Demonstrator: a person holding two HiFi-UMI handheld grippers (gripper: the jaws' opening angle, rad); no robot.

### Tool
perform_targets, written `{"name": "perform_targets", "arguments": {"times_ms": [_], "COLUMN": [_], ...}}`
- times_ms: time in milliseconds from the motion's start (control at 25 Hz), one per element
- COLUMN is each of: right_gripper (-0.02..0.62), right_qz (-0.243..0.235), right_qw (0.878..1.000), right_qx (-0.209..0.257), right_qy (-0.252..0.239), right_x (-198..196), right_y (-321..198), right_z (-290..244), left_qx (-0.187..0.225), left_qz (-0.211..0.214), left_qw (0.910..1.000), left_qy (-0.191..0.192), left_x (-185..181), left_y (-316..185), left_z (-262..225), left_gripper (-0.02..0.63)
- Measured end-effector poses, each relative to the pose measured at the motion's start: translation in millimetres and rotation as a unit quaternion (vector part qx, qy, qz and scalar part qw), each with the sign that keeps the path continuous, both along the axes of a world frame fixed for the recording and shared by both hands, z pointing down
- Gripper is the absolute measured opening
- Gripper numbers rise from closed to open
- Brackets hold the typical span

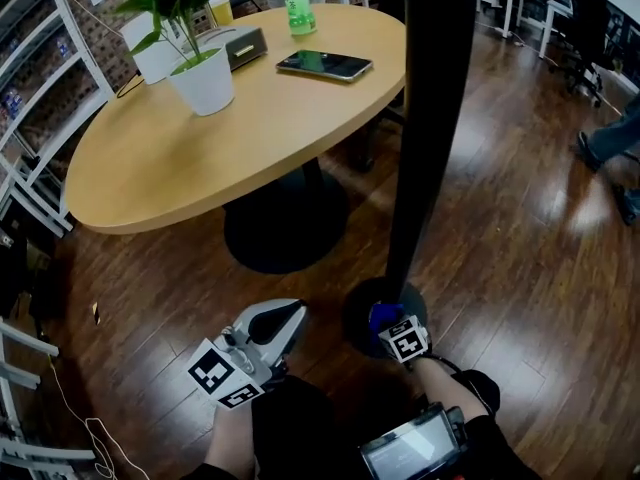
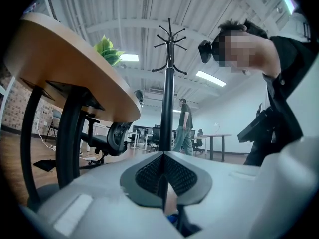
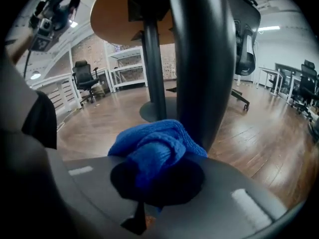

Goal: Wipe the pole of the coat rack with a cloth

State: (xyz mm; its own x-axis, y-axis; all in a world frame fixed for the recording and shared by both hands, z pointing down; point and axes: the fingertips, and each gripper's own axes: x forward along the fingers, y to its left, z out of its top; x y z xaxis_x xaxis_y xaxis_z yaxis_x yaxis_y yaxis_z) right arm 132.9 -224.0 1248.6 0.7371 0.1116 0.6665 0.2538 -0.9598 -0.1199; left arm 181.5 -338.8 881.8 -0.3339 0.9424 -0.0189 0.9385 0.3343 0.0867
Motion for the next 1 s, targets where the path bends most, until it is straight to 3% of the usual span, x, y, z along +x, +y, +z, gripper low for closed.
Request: {"name": "perform_targets", "arguments": {"times_ms": [160, 320, 600, 760, 1000], "right_gripper": [0.021, 0.021, 0.021, 0.021, 0.021], "right_qz": [-0.002, -0.019, -0.038, -0.036, -0.003], "right_qw": [0.996, 0.979, 0.913, 0.875, 0.833], "right_qx": [-0.006, -0.042, -0.159, -0.224, -0.296], "right_qy": [0.088, 0.199, 0.375, 0.427, 0.468], "right_x": [2.5, 1.0, -10.0, -16.5, -37.8], "right_y": [-0.8, 0.5, 13.0, 17.8, 26.3], "right_z": [-84.3, -225.9, -482.7, -595.0, -713.1], "left_qx": [-0.018, -0.041, -0.089, -0.119, -0.150], "left_qz": [0.008, 0.017, 0.029, 0.031, 0.024], "left_qw": [0.9998, 0.9990, 0.9956, 0.9923, 0.9878], "left_qy": [-0.003, -0.008, 0.008, 0.018, 0.032], "left_x": [-2.3, -7.5, -17.7, -20.6, -20.1], "left_y": [8.8, 17.4, 13.6, 5.7, -14.3], "left_z": [-11.5, -29.2, -72.3, -100.8, -137.5], "left_gripper": [-0.008, -0.008, -0.008, -0.008, -0.008]}}
